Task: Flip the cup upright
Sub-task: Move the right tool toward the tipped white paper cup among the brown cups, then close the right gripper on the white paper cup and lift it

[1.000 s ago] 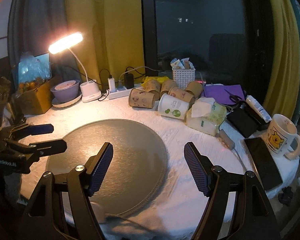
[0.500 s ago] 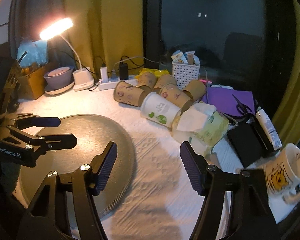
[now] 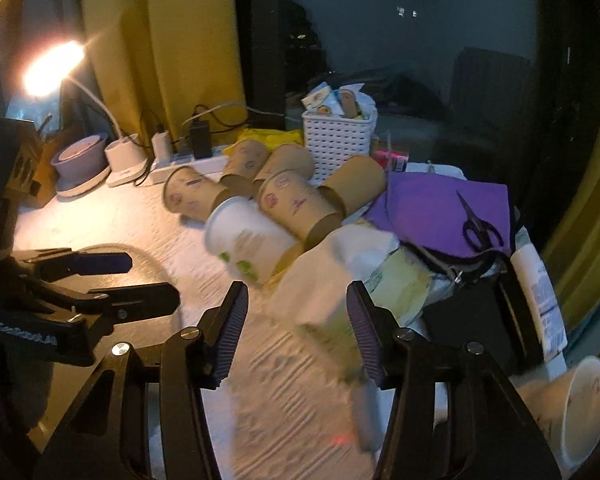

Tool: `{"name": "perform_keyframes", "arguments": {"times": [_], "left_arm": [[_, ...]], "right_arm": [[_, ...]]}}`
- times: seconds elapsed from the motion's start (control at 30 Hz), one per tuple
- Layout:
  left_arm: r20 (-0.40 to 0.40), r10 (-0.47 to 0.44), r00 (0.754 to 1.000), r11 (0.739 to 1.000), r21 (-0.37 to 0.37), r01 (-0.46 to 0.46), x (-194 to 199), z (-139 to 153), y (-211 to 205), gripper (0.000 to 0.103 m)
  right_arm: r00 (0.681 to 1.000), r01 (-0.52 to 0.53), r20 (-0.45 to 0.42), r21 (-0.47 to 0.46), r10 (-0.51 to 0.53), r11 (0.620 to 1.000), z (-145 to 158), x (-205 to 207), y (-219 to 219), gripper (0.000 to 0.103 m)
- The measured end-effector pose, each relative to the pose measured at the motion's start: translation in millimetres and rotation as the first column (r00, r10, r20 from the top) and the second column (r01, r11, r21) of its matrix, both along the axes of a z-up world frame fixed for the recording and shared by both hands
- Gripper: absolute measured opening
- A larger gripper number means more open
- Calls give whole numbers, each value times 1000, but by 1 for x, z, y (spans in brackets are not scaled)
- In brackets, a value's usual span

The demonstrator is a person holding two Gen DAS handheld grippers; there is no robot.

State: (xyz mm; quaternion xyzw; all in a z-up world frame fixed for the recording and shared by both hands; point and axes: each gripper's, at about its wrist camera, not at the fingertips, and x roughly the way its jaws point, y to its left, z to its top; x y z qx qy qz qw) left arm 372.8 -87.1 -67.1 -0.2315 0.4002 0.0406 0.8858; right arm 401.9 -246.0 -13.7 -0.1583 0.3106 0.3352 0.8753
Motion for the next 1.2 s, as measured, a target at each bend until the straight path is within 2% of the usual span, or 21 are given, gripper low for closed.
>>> {"name": "perform_keyframes", "arguments": {"times": [0.1, 0.3, 0.53, 0.67, 0.77, 0.8, 0.87, 1.03, 1.2], "left_arm": [[-9, 38, 999, 999, -29, -39, 15, -4, 3, 95], [-66, 127, 990, 978, -159, -136, 46, -26, 15, 94], [-161, 247, 955, 907, -308, -287, 70, -58, 32, 94], [-138, 247, 959, 900, -334, -280, 80, -58, 33, 94], [-123, 227, 966, 915, -312, -255, 86, -57, 31, 94], [-112, 208, 972, 925, -301, -233, 89, -56, 29, 85], [-89, 173, 981, 942, -275, -191, 94, -53, 26, 83], [-67, 99, 993, 962, -248, -113, 94, -46, 21, 72], [-60, 29, 998, 979, -197, -40, 83, -37, 20, 69]], "right_arm": [[1000, 9, 0, 6, -9, 1000, 1, 15, -4, 54], [1000, 22, 1, -11, -22, 1000, 0, 39, -4, 54], [999, 40, -3, 1, -40, 999, 1, 54, -6, 55], [999, 49, -13, 2, -49, 999, -2, 55, -8, 55], [998, 58, -17, 0, -58, 998, -4, 55, -9, 55], [998, 61, -16, 1, -61, 998, -4, 54, -10, 55], [997, 69, -15, 10, -69, 998, -4, 53, -11, 55], [995, 99, -25, 32, -98, 995, -6, 52, -16, 55], [994, 106, -22, 33, -105, 994, -2, 44, -15, 55]]}}
